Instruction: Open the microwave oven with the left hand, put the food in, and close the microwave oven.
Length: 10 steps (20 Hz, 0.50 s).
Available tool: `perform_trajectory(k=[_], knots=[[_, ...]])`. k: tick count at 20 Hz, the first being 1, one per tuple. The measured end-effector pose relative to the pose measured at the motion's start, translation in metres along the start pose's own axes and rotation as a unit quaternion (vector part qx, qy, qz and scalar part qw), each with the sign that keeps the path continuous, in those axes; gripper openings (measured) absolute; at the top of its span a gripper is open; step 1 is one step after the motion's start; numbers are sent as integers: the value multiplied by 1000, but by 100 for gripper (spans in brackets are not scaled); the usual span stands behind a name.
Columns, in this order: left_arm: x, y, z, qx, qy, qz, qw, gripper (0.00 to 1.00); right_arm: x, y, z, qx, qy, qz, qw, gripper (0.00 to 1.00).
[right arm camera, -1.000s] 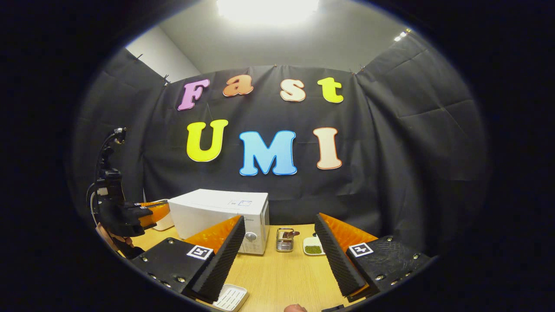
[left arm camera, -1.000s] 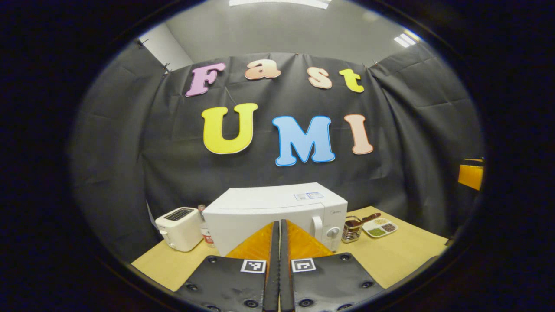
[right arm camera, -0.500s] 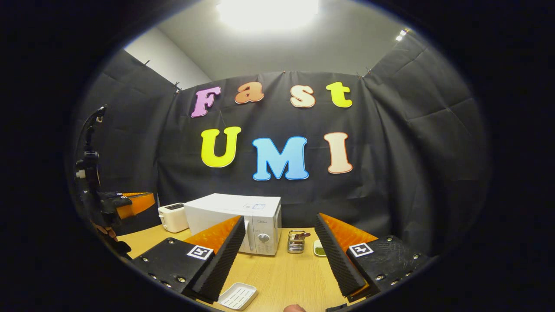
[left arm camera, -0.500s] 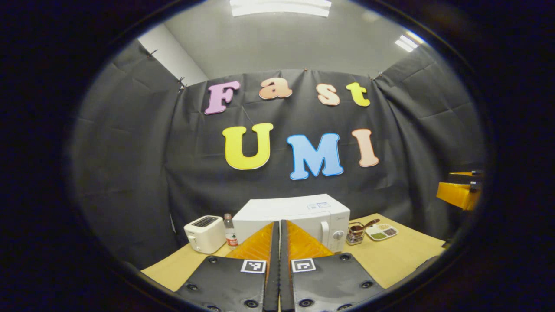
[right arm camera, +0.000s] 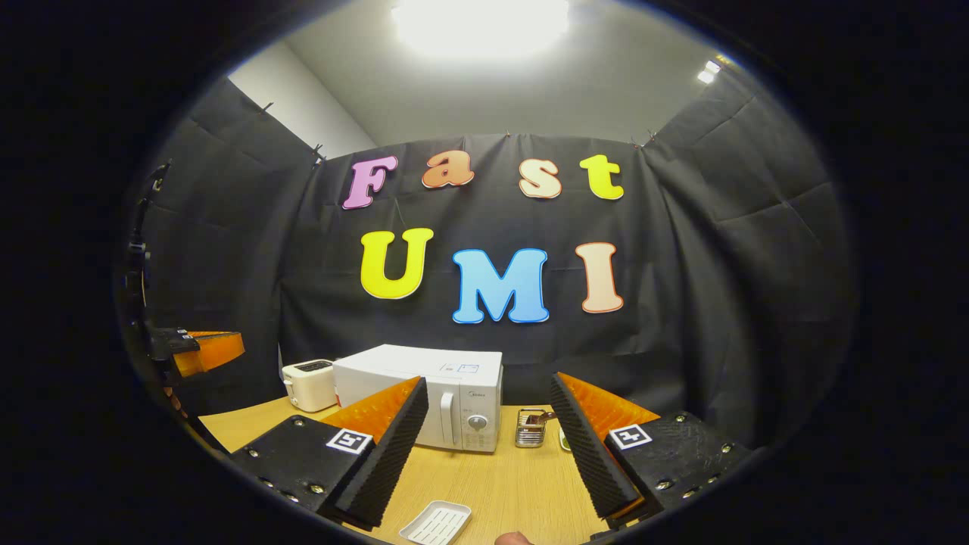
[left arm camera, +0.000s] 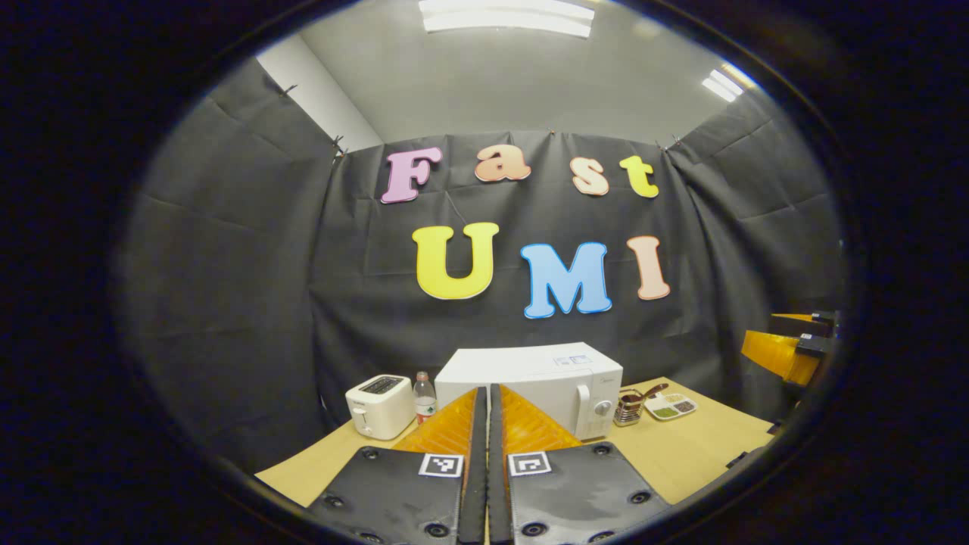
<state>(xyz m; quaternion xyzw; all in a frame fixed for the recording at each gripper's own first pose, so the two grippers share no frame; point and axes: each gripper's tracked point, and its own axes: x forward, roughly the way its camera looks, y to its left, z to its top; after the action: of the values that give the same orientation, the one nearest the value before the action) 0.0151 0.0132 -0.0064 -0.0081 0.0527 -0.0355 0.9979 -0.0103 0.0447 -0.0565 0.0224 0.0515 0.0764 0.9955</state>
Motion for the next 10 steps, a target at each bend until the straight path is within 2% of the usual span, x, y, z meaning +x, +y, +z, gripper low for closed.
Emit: perform_trajectory(k=[1,3,5,6,8,10], knots=[[-3,0,-1,1,3,-3,1000,8,-1,3,0,4,1,-1,1000,98],[-5,-1,-8,-4,7,-13,1000,24,-2,9,1,3,1,-4,1000,98],[-6,0,-9,-11,3,-17,1000,52,-3,14,2,-3,-1,-5,1000,98],[-4,3,-9,-13,1,-14,1000,75,-3,16,3,-5,-3,-4,1000,98],[-7,10,-6,-16,-7,-6,1000,96,-3,23,5,-6,-5,1,1000,98],[-8,15,-3,-18,-16,0,1000,98,-3,25,5,-8,-5,1,1000,98]])
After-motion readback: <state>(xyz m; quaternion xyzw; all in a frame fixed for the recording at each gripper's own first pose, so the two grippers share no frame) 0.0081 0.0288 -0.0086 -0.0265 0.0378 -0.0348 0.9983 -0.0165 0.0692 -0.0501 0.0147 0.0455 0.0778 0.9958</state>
